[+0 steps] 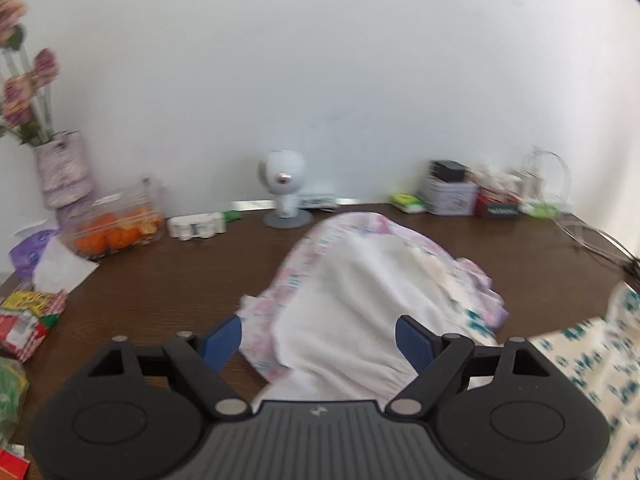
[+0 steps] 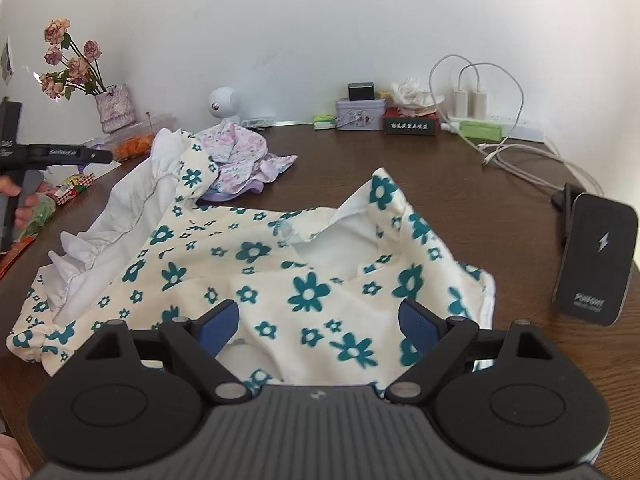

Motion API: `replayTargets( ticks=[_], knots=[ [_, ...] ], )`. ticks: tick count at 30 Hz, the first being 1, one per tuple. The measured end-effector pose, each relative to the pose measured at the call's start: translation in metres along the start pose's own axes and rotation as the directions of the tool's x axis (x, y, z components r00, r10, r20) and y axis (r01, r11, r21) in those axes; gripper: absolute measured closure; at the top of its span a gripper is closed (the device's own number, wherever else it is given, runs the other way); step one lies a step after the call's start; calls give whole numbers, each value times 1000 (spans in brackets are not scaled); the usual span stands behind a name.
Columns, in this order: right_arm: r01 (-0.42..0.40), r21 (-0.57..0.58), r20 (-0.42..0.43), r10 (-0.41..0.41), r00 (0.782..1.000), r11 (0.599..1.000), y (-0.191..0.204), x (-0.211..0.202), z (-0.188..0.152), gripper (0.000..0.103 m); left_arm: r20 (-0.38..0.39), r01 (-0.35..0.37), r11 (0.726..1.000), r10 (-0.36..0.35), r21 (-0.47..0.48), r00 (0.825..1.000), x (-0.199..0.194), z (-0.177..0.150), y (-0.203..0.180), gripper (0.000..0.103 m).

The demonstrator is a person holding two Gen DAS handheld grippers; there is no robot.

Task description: Fold clothes

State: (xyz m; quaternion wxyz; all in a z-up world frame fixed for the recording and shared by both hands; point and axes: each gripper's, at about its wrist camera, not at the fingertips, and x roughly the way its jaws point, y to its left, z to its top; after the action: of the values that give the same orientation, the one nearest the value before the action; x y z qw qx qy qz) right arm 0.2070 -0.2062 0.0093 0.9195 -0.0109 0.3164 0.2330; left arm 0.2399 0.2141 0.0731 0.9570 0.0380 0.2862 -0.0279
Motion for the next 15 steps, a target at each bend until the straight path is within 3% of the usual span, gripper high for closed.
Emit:
replayTargets(
  ticks=[1,4,8,12,15],
  knots=[
    [12,-3,-4,-12,1000,1000,-4,2,2,15,-20,53,998,-52,44,998,-5,-7,-18,23],
    [2,-8,-58,-2,998,1000,-9,16,2,24,-108,169,975,-155,141,982,-13,-29,-66,45],
    [-6,-40,-132,1,991,999,-7,25,-9,33,-217,233,949,-186,214,958,-10,-60,-106,71],
    [-4,-31,-143,-1,990,999,-14,16,-19,39,-260,218,953,-161,208,952,-8,-80,-117,71],
    [-53,39,-70,55,996,998,-31,-16,-19,30,-241,200,965,-157,170,958,-15,-80,-111,65]
  ],
)
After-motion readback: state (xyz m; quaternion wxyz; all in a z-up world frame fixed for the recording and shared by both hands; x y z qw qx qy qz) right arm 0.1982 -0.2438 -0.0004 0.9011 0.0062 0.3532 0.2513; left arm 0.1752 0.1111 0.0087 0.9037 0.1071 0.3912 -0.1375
